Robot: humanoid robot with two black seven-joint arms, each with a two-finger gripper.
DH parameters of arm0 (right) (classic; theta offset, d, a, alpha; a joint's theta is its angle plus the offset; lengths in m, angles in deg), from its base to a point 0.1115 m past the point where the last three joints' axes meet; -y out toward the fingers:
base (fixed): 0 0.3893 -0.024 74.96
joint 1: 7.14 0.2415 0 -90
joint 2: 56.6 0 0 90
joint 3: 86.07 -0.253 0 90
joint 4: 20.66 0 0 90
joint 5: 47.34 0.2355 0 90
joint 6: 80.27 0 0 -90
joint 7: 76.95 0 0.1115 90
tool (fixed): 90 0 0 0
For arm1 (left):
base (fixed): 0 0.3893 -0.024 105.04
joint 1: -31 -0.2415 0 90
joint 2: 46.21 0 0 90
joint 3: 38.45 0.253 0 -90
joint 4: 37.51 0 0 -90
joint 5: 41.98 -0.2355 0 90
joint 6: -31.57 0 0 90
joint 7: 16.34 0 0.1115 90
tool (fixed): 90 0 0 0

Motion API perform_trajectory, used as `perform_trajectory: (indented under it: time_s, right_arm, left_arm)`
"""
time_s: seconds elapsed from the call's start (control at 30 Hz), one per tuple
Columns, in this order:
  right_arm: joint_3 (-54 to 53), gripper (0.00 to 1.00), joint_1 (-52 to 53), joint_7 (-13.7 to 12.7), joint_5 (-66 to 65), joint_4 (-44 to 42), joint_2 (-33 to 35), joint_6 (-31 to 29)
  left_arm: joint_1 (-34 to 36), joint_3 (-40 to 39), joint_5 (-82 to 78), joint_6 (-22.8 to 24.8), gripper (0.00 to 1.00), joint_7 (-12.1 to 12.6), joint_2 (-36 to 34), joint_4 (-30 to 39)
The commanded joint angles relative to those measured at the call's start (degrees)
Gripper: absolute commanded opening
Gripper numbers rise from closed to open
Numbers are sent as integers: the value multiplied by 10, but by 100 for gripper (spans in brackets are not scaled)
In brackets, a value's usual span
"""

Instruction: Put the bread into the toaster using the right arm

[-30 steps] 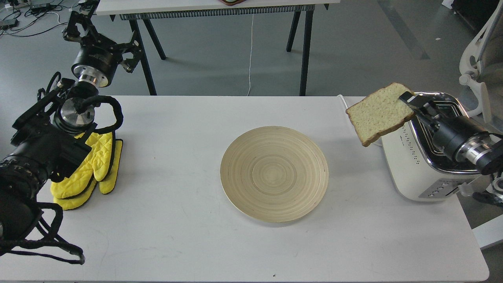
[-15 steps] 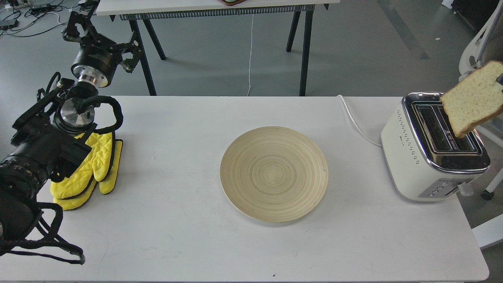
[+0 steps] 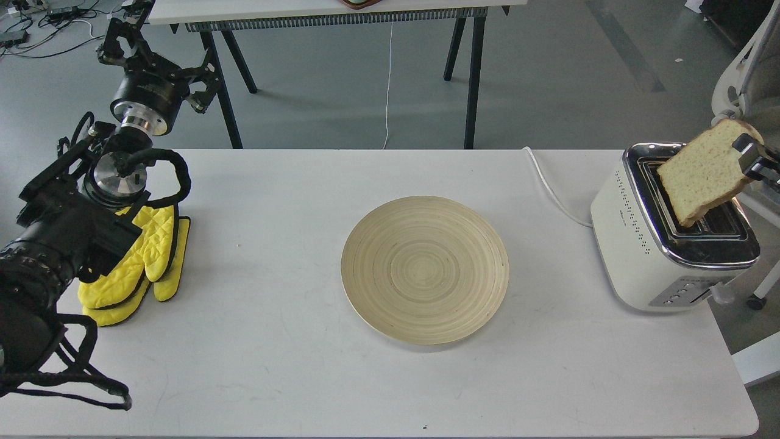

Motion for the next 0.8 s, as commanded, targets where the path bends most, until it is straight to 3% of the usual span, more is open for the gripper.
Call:
perform_trajectory:
  time_s: [0.0,0.13,0.2,0.3,0.37,0.4,0.43,0.63,0.77]
  right_arm:
    - [3,4,-2,0,0,1,-7,0]
    - [6,5,-8,-1,-6,1,-18,-1]
    - [16,14,-14,-1,-14,-2,-25,-1]
    - [24,43,-11,-1,-18,-4,-40,0]
    - [24,68,-8,0,-14,-2,-48,0]
    - [18,88,-7,1,-13,0,-50,-1]
    - [14,97,-6,4,-11,0,-50,0]
    - [-85,99,-3,5,17,4,-56,-8]
    - [-166,99,-1,5,156,1,-99,-33]
  left_arm:
    - [0,0,0,0,100,0,0,0]
    - [0,-1,0,0,100,0,0,0]
    - [0,-1,0,0,100,-1,0,0]
    - [0,-1,0,0,100,-1,1,0]
    - [0,-1,0,0,100,-1,1,0]
    - [0,-1,0,0,100,-1,1,0]
    - [0,-1,0,0,100,-1,1,0]
    - [0,-1,0,0,100,-1,1,0]
    - [0,-1,0,0,100,-1,1,0]
